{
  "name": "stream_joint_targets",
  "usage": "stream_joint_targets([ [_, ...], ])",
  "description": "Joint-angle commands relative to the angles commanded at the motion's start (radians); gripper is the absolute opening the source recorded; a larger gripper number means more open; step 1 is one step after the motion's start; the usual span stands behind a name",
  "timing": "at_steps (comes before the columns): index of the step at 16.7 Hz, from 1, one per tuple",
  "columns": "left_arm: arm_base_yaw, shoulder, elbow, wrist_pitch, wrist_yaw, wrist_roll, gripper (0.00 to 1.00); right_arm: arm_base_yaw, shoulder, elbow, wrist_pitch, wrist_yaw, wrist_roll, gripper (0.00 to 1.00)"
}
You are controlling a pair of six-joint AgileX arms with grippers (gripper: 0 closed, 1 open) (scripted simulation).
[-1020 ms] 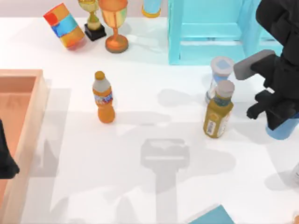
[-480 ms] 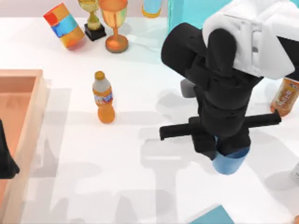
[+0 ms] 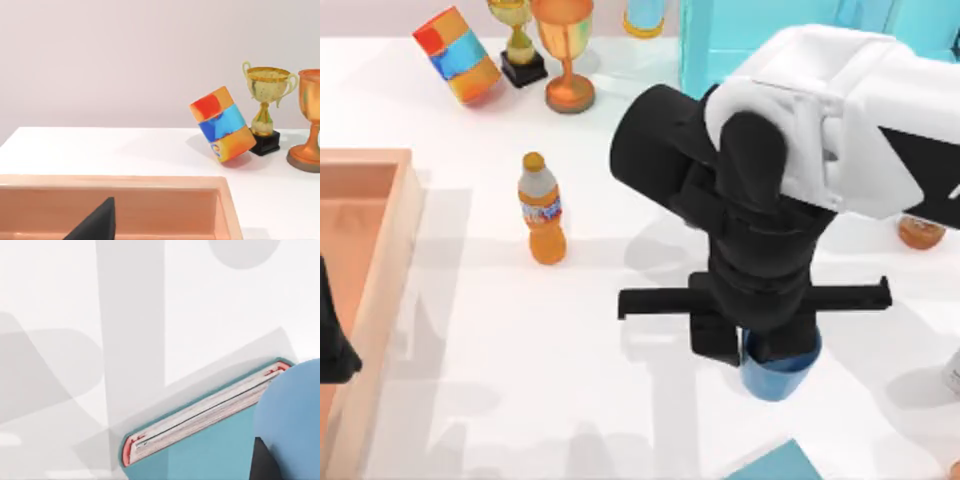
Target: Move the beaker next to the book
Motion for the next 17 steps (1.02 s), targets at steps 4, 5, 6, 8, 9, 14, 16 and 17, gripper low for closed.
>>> stream_joint_targets([
  [4, 0.0, 0.0, 0.0, 0.0, 0.0, 0.0, 1.0, -0.005, 0.003, -0.003, 0.002, -0.002, -0.001, 0.0],
  [5, 0.0, 0.0, 0.0, 0.0, 0.0, 0.0, 1.0, -0.007, 0.001, -0.017, 0.016, -0.002, -0.003, 0.0],
  [6, 0.0, 0.0, 0.0, 0.0, 0.0, 0.0, 1.0, -0.009, 0.001, -0.041, 0.038, -0.002, -0.006, 0.0],
  [8, 0.0, 0.0, 0.0, 0.0, 0.0, 0.0, 1.0, -0.012, 0.003, -0.103, 0.104, -0.001, -0.009, 0.0],
  [9, 0.0, 0.0, 0.0, 0.0, 0.0, 0.0, 1.0, -0.013, 0.004, -0.137, 0.143, -0.001, -0.011, 0.0],
  [14, 0.0, 0.0, 0.0, 0.0, 0.0, 0.0, 1.0, -0.018, 0.011, -0.244, 0.255, 0.0, -0.018, 0.0],
  [16, 0.0, 0.0, 0.0, 0.0, 0.0, 0.0, 1.0, -0.018, 0.011, -0.244, 0.255, 0.0, -0.018, 0.0],
  [17, 0.0, 0.0, 0.0, 0.0, 0.0, 0.0, 1.0, -0.018, 0.011, -0.244, 0.255, 0.0, -0.018, 0.0],
])
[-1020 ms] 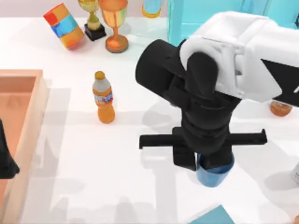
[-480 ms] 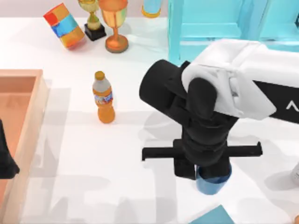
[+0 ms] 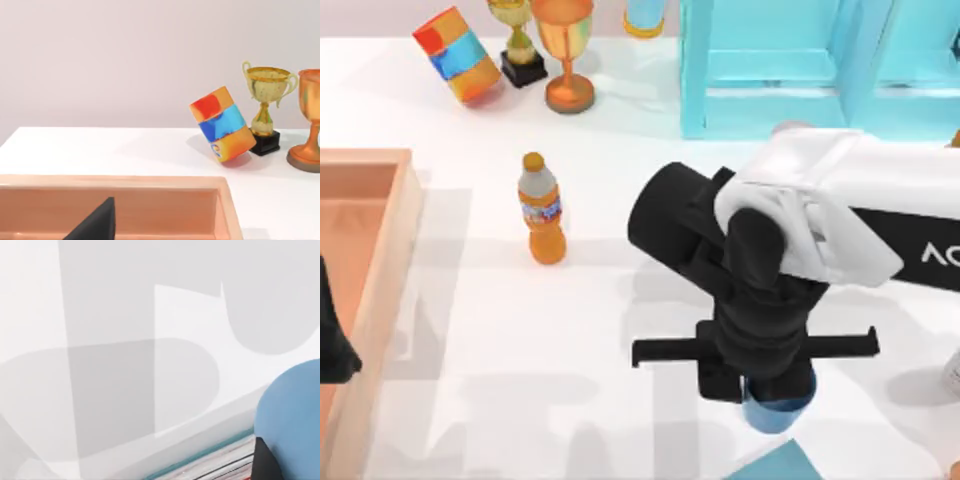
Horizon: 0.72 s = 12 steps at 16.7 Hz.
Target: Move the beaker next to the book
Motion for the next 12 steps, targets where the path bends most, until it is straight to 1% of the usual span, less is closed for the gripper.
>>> stream_joint_targets([
  [12, 0.0, 0.0, 0.0, 0.0, 0.0, 0.0, 1.0, 0.0, 0.0, 0.0, 0.0, 0.0, 0.0, 0.9],
])
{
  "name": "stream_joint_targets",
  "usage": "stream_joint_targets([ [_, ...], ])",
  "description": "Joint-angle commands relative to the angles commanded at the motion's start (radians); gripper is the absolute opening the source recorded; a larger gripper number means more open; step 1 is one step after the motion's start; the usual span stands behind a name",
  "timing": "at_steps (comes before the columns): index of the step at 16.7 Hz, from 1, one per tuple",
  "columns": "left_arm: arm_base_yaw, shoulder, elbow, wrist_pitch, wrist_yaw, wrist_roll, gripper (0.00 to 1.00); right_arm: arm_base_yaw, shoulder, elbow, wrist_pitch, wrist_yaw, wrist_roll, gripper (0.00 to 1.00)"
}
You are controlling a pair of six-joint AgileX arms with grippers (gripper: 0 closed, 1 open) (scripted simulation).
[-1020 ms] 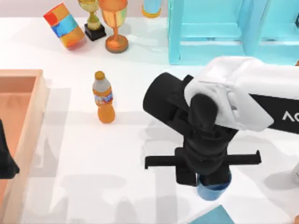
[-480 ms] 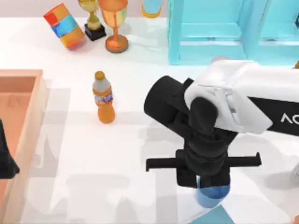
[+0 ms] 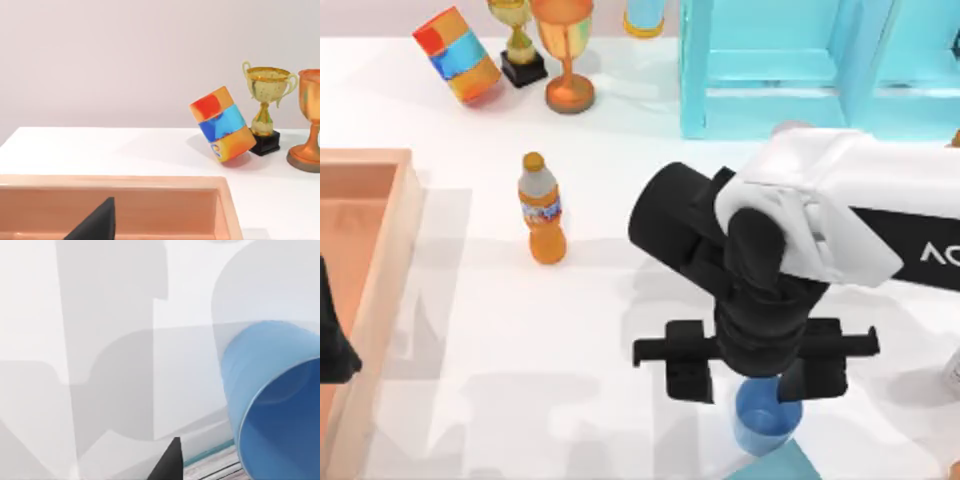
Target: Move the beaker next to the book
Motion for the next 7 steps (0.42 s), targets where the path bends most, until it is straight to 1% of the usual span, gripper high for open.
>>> stream_joint_targets([
  [1, 0.0, 0.0, 0.0, 0.0, 0.0, 0.0, 1.0, 0.0, 0.0, 0.0, 0.0, 0.0, 0.0, 0.98],
  [2, 0.0, 0.0, 0.0, 0.0, 0.0, 0.0, 1.0, 0.0, 0.0, 0.0, 0.0, 0.0, 0.0, 1.0],
  [7, 0.0, 0.0, 0.0, 0.0, 0.0, 0.0, 1.0, 0.0, 0.0, 0.0, 0.0, 0.0, 0.0, 1.0],
])
